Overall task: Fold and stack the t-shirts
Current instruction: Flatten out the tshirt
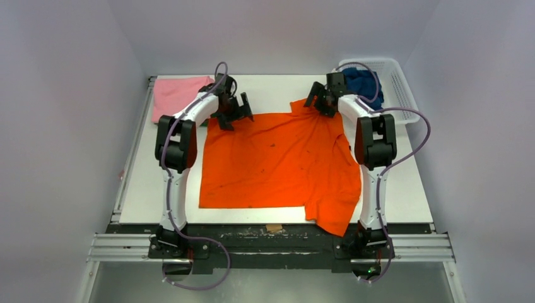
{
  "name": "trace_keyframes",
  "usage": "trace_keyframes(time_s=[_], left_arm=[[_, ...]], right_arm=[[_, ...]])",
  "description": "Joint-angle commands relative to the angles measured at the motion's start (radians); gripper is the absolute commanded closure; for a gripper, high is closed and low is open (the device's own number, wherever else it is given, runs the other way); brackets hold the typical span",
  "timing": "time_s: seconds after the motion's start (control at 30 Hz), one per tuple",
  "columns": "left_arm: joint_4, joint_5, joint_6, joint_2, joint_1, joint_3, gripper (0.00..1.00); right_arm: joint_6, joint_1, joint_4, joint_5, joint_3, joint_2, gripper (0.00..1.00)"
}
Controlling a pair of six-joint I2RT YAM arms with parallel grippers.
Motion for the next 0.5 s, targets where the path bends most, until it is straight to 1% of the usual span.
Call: trace_keyframes(time_s=[0.0,0.1,0.17,0.27,0.33,0.37,0.47], left_arm=[[-0.040,0.033,-0.015,0.110,0.021,0.163,0.00],[-0.058,0.032,-0.015,0.170,0.033,0.254,0.00],[-0.099,0.032,-0.007,0.196,0.037,0.335,0.00],[-0.122,0.012,0.019,0.157,0.038,0.384,0.00],[-0.103,0.021,0.029,0.072,0.033,0.346,0.00],[-0.082,0.017,0.040,0.009,0.025,0.283,0.00],[-0.029,-0.083,0.081,-0.215,-0.014,0.077,0.00]], right_arm=[[0.006,-0.030,-0.044,-0.041,0.079,0.141,0.19],[-0.028,-0.033,-0.046,-0.058,0.112,0.139,0.18],[-0.053,-0.033,-0.050,-0.064,0.102,0.098,0.19],[-0.098,-0.031,-0.055,-0.036,0.035,-0.014,0.18],[-0.120,-0.030,-0.043,-0.030,-0.042,-0.133,0.18],[-0.130,-0.027,-0.037,-0.026,-0.087,-0.187,0.18],[-0.156,-0.008,-0.026,0.006,-0.243,-0.356,0.16]])
